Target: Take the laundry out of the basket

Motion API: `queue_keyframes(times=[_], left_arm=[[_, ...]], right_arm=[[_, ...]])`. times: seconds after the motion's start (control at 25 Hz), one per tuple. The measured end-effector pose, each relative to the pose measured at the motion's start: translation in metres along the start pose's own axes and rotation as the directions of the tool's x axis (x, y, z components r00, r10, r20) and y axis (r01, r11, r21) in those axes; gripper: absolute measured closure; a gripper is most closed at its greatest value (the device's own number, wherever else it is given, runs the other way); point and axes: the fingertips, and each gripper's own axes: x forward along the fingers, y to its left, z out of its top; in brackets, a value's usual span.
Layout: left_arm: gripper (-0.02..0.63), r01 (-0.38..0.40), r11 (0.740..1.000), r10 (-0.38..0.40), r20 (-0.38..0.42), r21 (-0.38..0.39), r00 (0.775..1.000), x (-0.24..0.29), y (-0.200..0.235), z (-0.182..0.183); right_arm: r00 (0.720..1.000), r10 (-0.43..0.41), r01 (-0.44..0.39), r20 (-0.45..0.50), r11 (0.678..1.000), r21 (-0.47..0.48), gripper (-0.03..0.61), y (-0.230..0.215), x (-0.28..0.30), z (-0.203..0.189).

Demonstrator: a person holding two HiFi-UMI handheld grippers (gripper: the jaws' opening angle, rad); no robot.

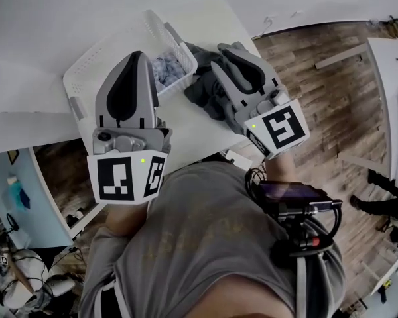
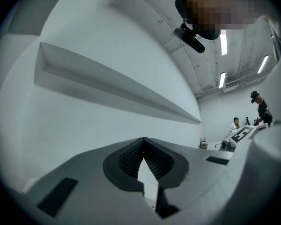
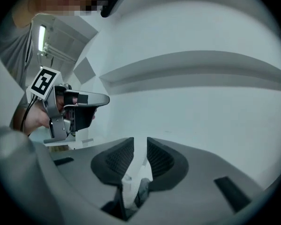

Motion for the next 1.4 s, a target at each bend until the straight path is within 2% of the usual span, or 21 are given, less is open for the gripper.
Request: queue_keyframes(times=[0.16,0.32,0.52,0.64,0.76,0.88,1.08,1.4], left_arm=[[0.606,-0.06,0.998,0.06,0.036,0.016,0.998,-0.026,0.016,0.021],[0.606,-0.147,0.989,0.144,0.07,0.033,0.987,-0.055,0.039,0.033],[0.606,-0.288,0.956,0.282,0.085,0.062,0.956,-0.076,0.089,0.03],[0.606,-0.323,0.94,0.314,0.094,0.107,0.945,-0.092,0.095,0.037],[0.606,-0.332,0.939,0.323,0.1,0.087,0.941,-0.102,0.098,0.042],[0.606,-0.351,0.932,0.342,0.102,0.085,0.934,-0.107,0.103,0.045],[0.606,-0.358,0.932,0.351,0.097,0.067,0.931,-0.107,0.109,0.047],[0.606,-0.304,0.95,0.3,0.061,0.072,0.952,-0.077,0.109,0.037]], right_arm=[[0.992,0.059,-0.058,0.111,0.998,-0.014,0.546,0.028,0.006,0.044],[0.974,0.145,-0.143,0.173,0.989,-0.023,0.548,0.055,0.021,0.07],[0.937,0.284,-0.285,0.204,0.958,-0.028,0.548,0.082,0.074,0.083],[0.919,0.327,-0.327,0.219,0.944,-0.038,0.548,0.099,0.082,0.092],[0.905,0.356,-0.356,0.233,0.933,-0.042,0.548,0.111,0.083,0.1],[0.896,0.371,-0.371,0.244,0.927,-0.044,0.548,0.116,0.085,0.107],[0.9,0.349,-0.354,0.262,0.935,-0.029,0.548,0.108,0.081,0.112],[0.92,0.287,-0.3,0.266,0.954,0.012,0.548,0.08,0.084,0.105]])
